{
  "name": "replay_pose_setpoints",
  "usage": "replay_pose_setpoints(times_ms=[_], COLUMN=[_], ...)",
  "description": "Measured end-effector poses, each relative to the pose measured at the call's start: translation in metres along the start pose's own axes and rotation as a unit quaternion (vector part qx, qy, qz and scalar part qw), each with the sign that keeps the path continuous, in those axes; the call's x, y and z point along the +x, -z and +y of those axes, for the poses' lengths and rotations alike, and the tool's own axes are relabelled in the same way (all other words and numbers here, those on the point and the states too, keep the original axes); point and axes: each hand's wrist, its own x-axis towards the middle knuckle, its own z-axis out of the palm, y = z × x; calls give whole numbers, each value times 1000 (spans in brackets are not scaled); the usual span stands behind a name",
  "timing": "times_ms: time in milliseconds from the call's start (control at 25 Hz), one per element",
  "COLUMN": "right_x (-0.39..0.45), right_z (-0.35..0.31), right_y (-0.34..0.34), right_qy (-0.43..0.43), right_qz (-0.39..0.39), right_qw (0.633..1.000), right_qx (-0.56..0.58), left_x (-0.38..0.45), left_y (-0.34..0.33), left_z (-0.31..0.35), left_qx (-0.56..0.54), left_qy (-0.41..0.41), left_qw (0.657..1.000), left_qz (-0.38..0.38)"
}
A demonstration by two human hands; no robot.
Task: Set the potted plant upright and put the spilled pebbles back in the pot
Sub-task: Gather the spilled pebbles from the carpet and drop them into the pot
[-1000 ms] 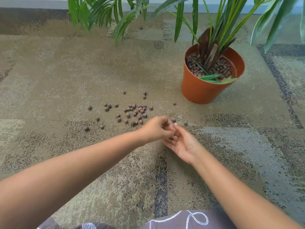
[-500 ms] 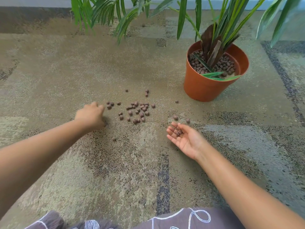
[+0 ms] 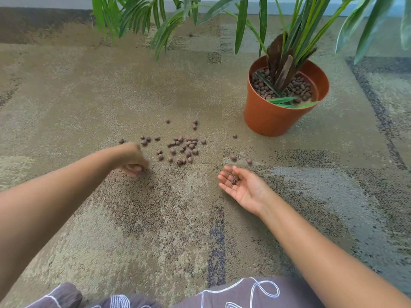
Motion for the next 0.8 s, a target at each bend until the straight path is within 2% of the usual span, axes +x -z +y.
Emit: replay_pose_setpoints(times_ms=[200, 280, 400, 520, 600, 680, 720, 800], right_x=[-1, -2, -4, -6, -6, -4, -3, -1], right_z=[4, 6, 6, 3, 3, 3, 2, 2], right_y=[-12, -20, -23, -13, -5, 0, 2, 5], right_qy=[-6, -16, -13, -4, -7, -11, -11, -11], right_qz=[23, 20, 26, 46, 56, 59, 58, 55], right_qw=[1000, 999, 995, 996, 996, 996, 997, 997], right_qx=[9, 23, 92, 81, 64, 59, 58, 59], left_x=[-41, -53, -59, -46, -27, -4, 9, 28], left_y=[-57, -84, -100, -87, -67, -41, -29, -10], left_z=[84, 106, 119, 109, 92, 62, 41, 1], left_qx=[16, 35, 58, 76, 98, 166, 208, 240], left_qy=[-216, -268, -319, -316, -289, -249, -223, -158], left_qw=[971, 958, 946, 944, 939, 912, 898, 906], left_qz=[-103, -91, -25, 63, 159, 281, 315, 309])
